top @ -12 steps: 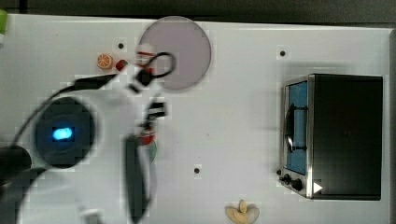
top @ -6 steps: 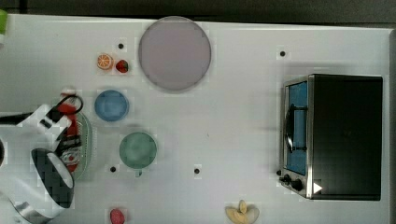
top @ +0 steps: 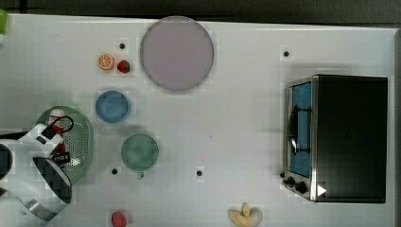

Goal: Pick Ketchup from the table and place it in strainer.

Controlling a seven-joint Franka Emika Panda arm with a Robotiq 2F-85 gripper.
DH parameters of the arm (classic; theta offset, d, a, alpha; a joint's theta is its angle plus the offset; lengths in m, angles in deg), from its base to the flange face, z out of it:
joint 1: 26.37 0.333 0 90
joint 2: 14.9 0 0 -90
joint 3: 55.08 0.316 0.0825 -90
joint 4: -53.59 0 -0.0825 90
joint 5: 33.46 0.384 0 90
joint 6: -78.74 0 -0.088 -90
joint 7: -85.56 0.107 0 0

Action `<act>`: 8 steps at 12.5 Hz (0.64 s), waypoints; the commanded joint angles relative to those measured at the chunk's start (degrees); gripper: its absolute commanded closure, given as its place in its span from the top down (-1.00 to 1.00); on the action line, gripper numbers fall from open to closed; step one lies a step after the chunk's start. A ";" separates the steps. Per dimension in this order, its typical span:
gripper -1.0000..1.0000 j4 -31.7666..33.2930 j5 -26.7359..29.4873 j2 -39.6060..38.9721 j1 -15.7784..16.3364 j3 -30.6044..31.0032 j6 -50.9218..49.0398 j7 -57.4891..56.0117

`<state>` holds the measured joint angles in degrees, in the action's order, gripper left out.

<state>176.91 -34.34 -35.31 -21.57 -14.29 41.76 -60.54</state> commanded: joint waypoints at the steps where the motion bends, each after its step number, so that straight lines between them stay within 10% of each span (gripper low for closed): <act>1: 0.25 -1.29 -2.30 -3.69 0.65 -1.08 4.57 9.28; 8: 1.00 -0.99 -6.69 -3.97 0.58 -1.94 6.80 14.63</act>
<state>177.36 -40.57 -42.54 -20.95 -16.98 47.16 -50.32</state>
